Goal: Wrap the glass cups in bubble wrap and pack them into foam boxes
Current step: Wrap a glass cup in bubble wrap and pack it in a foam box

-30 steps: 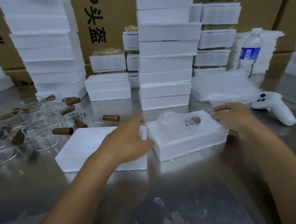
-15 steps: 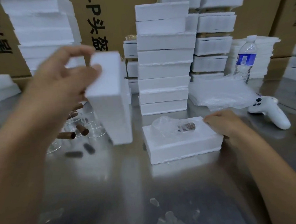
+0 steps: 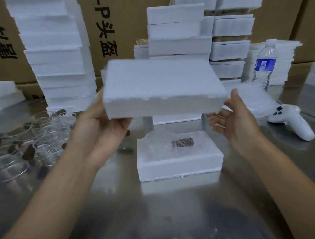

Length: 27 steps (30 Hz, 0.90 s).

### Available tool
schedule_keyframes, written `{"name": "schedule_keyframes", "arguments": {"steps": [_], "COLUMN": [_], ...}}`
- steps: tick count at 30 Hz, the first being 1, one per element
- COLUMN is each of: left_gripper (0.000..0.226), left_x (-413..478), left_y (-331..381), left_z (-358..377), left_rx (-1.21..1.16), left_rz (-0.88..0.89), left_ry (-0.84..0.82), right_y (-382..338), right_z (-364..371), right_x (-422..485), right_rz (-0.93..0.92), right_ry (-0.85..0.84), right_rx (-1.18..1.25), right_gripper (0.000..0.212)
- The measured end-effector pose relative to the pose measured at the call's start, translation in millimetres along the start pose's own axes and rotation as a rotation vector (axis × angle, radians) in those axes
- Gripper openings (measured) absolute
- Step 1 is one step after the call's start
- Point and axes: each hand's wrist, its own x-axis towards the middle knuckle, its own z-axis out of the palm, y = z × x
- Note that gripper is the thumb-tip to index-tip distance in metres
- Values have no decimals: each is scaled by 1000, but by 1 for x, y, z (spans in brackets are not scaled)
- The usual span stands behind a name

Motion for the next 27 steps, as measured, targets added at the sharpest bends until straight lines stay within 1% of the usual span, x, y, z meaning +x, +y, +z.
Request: {"name": "schedule_keyframes", "arguments": {"steps": [1,2,4,5,8,10,12,15,17,21,22,23,26,27], "left_gripper": [32,39,55,56,48,43,38,30,28,53,55,53,31,29], "left_x": [-2,-4,-7,-7,-6,-6,-5,-6,-8,-11,-11,-10,-8,-7], "left_y": [-6,-9,-16,-17,-19,-20,-23,-32,-37,-43,-44,-45,-44,-44], "left_z": [0,-1,-10,-11,-18,-23,-29,-32,-30,-33,-34,-35,-37,-38], "left_rx": [29,115,190,213,272,380,578,719,759,833,857,866,816,808], "left_rz": [-32,-62,-101,-115,-120,-96,-12,69,74,40,36,34,24,19], "left_ry": [-18,-17,-39,-48,-102,-114,-56,78,128,128,134,148,185,182], "right_y": [-2,-3,-3,-3,-1,0,0,1,3,7,8,10,12,12], "right_z": [0,-1,-2,-1,0,0,-2,-3,-2,-6,-6,-6,-6,-5], "right_x": [-2,-3,-4,-5,-7,-7,-7,-8,-8,-5,-4,-3,-4,-5], "right_rz": [2,-5,-26,-27,10,45,79,131,139,151,156,163,173,169], "right_ry": [-49,-83,-102,-103,-143,-166,-168,-157,-164,-116,-109,-112,-159,-175], "right_rx": [40,28,-68,-108,-142,-109,-76,-84,-93,-126,-148,-171,-196,-188], "right_gripper": [41,39,31,28,25,24,22,21,20,20,21,22,29,32]}}
